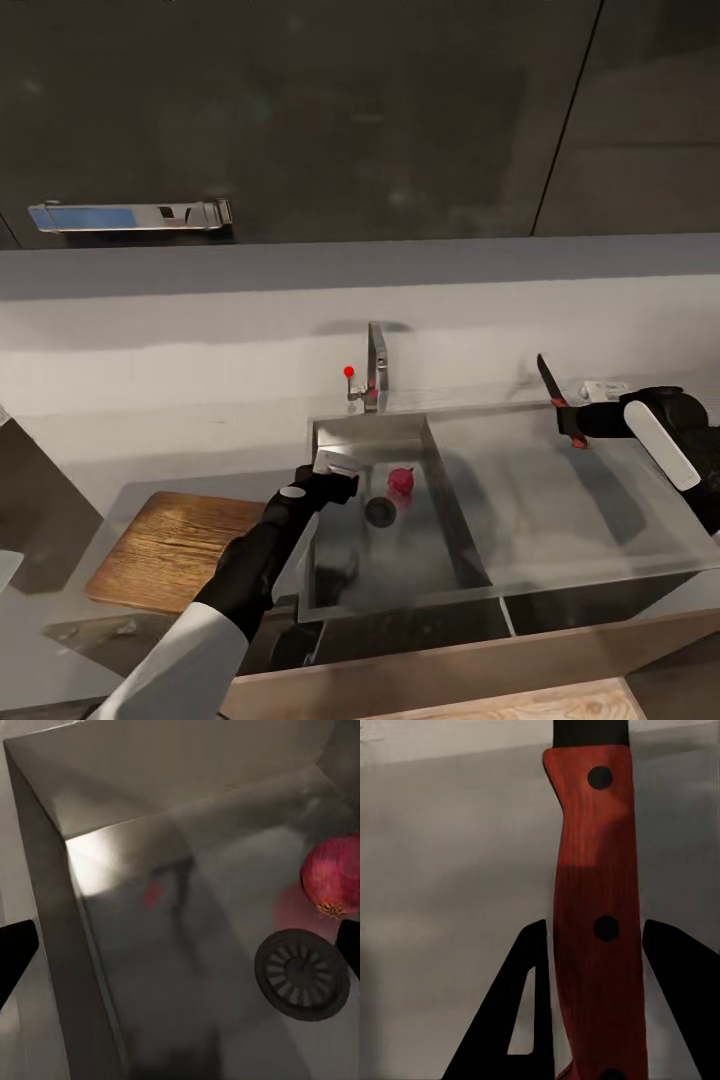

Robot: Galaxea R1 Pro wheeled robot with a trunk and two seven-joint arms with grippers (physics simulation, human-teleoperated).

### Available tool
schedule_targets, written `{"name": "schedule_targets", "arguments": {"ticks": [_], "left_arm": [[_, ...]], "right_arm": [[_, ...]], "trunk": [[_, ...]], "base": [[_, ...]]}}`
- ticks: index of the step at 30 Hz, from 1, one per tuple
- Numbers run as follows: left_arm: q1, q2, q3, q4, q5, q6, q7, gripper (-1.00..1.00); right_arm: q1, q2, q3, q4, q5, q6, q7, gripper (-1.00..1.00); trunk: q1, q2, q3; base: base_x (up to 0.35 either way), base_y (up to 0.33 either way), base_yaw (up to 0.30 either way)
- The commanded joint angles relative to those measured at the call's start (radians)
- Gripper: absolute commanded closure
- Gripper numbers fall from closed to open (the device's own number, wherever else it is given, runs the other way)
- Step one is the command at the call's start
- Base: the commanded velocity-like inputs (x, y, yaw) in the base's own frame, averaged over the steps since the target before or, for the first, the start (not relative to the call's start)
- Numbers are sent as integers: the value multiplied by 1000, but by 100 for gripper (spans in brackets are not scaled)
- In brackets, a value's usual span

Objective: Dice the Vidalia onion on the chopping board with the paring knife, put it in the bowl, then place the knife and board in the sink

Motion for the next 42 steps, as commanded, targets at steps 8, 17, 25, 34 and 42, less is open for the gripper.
{"name": "schedule_targets", "arguments": {"ticks": [8,17,25,34,42], "left_arm": [[-1,0,-7,-19,4,8,7,-100],[-1,0,-9,-20,4,8,7,-100],[-1,0,-10,-20,4,8,8,-100],[-1,0,-10,-11,6,8,6,-100],[-1,0,-9,-14,10,8,7,-100]], "right_arm": [[-2,57,3,-1,-7,3,-6,100],[-1,65,3,-2,-7,5,-8,100],[-1,65,3,-2,-7,6,-9,100],[-2,65,3,-2,-7,6,-9,100],[-2,65,4,-2,-7,6,-9,100]], "trunk": [[1,-2,-2],[1,-2,1],[1,-2,4],[1,-2,4],[1,-2,4]], "base": [[0,0,-206],[0,0,-271],[1,0,-222],[159,0,-23],[123,0,-1]]}}
